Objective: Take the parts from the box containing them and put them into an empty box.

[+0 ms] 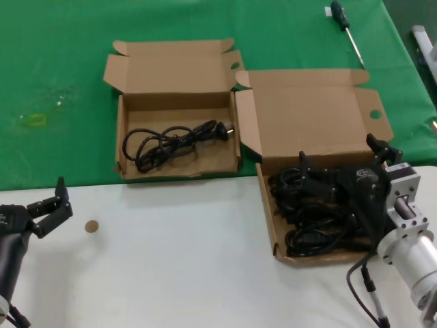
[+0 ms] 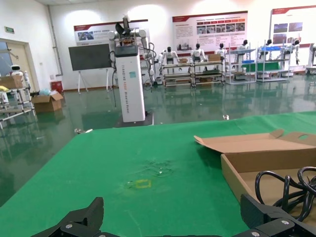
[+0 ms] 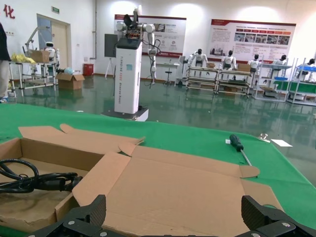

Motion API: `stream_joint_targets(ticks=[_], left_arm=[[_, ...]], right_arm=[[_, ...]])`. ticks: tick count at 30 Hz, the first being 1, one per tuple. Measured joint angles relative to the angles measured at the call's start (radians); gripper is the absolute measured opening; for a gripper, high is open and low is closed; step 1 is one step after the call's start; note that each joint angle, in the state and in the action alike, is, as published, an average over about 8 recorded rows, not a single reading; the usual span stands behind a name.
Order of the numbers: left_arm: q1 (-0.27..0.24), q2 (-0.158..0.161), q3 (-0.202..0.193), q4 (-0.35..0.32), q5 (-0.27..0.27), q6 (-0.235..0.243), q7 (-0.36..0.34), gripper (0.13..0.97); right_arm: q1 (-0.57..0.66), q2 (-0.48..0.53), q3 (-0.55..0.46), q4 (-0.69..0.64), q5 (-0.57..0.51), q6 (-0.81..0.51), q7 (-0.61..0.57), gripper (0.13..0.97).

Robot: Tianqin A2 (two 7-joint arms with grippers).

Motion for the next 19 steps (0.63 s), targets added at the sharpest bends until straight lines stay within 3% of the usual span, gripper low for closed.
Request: stream_joint_targets(ticks=[19], left_arm=[[0.000,0.000,0.000,0.000,0.000,0.000,0.000,0.966]], right_arm=[[0.000,0.000,0.000,0.000,0.000,0.000,0.000,0.966]])
